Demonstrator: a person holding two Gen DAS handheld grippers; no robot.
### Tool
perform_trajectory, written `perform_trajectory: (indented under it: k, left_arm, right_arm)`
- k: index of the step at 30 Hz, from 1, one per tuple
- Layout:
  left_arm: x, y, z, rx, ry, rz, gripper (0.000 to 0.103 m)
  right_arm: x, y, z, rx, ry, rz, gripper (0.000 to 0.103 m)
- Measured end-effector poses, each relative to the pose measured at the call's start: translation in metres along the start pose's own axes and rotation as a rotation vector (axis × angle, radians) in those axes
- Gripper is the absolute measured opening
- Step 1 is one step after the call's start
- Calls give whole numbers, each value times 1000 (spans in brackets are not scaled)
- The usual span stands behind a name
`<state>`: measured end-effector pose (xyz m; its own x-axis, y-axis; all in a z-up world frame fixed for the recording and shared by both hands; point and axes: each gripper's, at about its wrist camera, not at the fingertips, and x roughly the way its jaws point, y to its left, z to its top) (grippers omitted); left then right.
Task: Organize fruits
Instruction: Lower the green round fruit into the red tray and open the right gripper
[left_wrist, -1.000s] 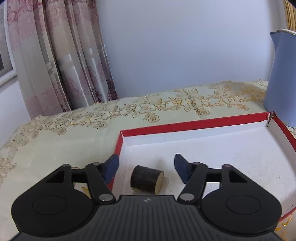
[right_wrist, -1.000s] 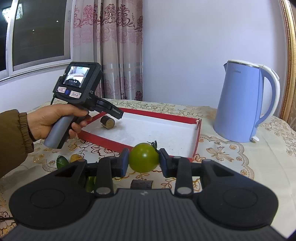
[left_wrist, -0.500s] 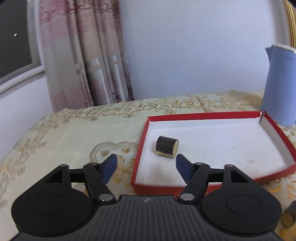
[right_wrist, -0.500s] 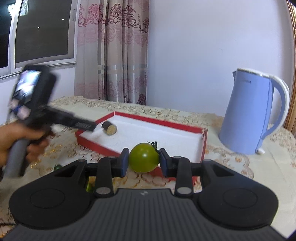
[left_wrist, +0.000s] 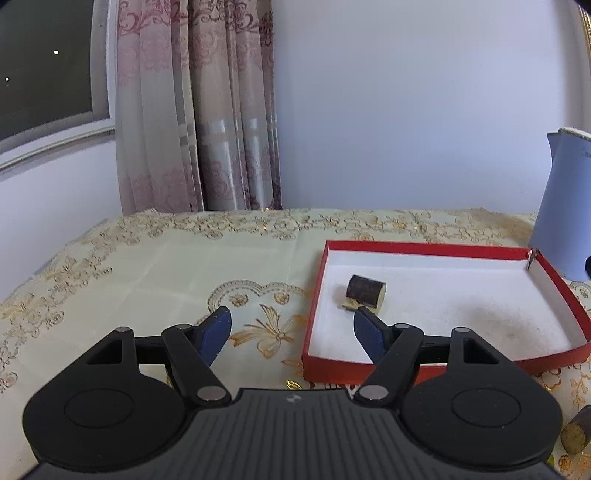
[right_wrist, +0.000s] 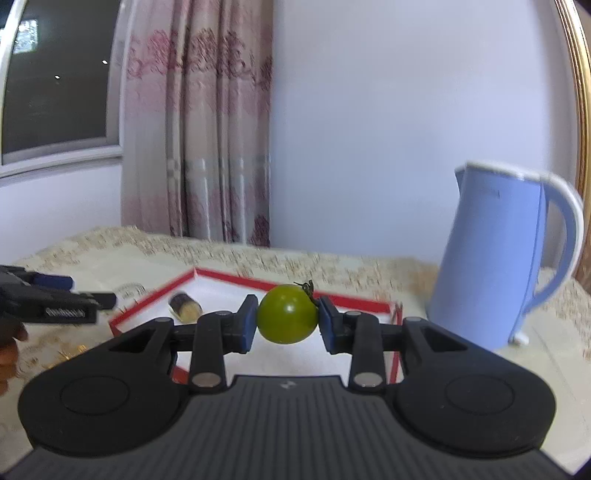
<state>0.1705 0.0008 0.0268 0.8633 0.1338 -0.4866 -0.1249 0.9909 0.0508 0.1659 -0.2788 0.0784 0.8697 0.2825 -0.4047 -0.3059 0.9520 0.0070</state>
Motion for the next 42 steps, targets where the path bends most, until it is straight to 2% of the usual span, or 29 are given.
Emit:
perform_trajectory:
  k: [12, 19, 29, 35, 40, 41, 42]
  left_arm:
    - [-2, 0, -1, 10, -5, 1, 73]
    - [-1, 3, -2, -3, 5, -6, 73]
    - [-1, 4, 0, -2, 3, 0, 73]
    - [-2, 7, 1, -15, 6, -5, 73]
    - [-2, 8, 1, -17, 8, -2, 73]
    - [-2, 8, 1, -19, 10, -1, 73]
    - [-2, 8, 1, -20, 11, 0, 73]
  right_arm:
    - [8, -3, 1, 26, 11, -14, 33]
    - [23, -2, 11, -14, 39, -27, 33]
    - [87, -19, 28, -26, 157, -84, 33]
    - [128, -34, 21, -8, 257, -123, 33]
    - [144, -35, 15, -20, 311, -156, 32]
    - [146, -36, 14, -18, 318, -158, 33]
    - [147, -37, 14, -15, 322, -156, 37]
